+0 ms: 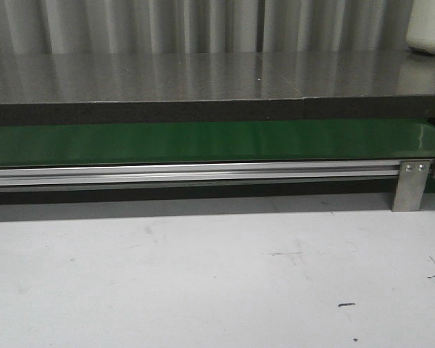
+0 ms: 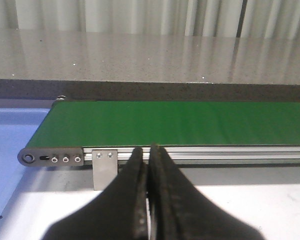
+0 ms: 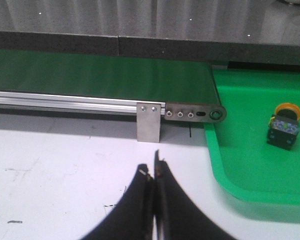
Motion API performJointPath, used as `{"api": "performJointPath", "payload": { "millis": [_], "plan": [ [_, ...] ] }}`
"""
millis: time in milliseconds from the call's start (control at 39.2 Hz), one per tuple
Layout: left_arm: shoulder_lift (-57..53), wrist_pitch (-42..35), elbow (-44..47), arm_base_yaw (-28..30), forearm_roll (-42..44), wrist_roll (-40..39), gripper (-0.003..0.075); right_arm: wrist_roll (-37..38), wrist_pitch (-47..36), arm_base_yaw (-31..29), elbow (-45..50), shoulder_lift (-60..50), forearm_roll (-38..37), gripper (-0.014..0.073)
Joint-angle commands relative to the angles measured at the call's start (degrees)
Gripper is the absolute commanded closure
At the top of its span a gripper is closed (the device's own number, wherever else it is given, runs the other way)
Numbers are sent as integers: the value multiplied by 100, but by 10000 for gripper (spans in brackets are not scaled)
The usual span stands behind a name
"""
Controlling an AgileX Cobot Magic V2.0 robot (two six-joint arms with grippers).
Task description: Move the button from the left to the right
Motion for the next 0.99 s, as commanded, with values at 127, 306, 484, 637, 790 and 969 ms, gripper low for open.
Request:
{"api": "performJointPath", "payload": {
  "millis": [127, 306, 484, 637, 790, 969],
  "plan": [
    [-101, -483, 168, 22, -53, 11, 741, -48, -340, -38, -53, -238, -55, 662],
    [-101, -483, 168, 22, -53, 11, 741, -48, -334, -38, -53, -239, -55, 662],
    [-101, -483, 168, 22, -53, 11, 741, -48, -334, -38, -53, -239, -55, 662],
    [-101, -483, 168, 22, -53, 11, 741, -48, -334, -38, -53, -239, -55, 662],
    [-101, -483, 168, 22, -53, 11, 741, -48, -334, -38, -53, -239, -55, 662],
    [-101, -483, 168, 22, -53, 11, 741, -48, -334, -38, -53, -239, -55, 662]
  ]
}}
